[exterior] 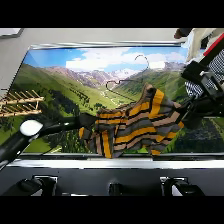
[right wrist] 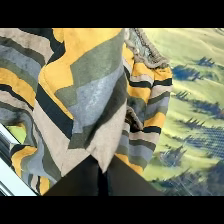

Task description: Fold the clothes and pants, and hang the long-sleeved shirts on hangers.

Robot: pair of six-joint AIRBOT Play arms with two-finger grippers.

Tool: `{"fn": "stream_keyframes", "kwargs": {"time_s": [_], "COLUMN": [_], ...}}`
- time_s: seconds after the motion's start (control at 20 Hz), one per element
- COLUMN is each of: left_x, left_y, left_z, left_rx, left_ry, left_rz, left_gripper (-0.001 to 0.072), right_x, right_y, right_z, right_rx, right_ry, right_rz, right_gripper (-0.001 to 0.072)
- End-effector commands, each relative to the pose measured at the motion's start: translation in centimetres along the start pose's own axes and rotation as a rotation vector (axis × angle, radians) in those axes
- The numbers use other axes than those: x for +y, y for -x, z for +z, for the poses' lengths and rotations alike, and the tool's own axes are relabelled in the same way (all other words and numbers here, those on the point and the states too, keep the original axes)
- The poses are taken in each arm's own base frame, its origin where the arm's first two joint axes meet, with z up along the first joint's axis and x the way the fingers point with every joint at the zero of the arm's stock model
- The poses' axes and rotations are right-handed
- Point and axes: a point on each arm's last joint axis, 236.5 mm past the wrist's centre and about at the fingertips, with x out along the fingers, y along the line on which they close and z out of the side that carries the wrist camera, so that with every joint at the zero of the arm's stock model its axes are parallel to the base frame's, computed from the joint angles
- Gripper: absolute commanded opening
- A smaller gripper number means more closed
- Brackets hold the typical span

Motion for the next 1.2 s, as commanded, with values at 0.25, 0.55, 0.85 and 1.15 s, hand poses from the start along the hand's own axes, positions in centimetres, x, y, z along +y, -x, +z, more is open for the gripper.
{"fn": "stream_keyframes", "kwargs": {"time_s": [0.25, 0.55, 0.85, 1.15], "left_x": [-1.6, -3.0, -4.3, -3.6], "left_y": [-12.8, -15.5, -17.1, -18.1], "left_z": [3.1, 1.9, -0.5, 0.7], "left_rx": [0.115, 0.114, 0.131, 0.058], "left_ry": [-0.033, -0.065, -0.056, -0.029], "left_rz": [0.055, 0.04, 0.03, 0.045], "left_gripper": [0.072, 0.072, 0.0709, 0.0662], "right_x": [0.0, -0.4, -0.4, -0.3], "right_y": [0.1, -0.4, -1.1, -1.0], "right_z": [0.1, -0.7, -1.0, -1.0], "right_rx": [-0.007, 0.022, 0.028, 0.029], "right_ry": [-0.024, -0.059, -0.076, -0.083], "right_rz": [-0.004, -0.019, -0.012, -0.009], "right_gripper": [0.0025, 0.0026, 0.0026, 0.0026]}}
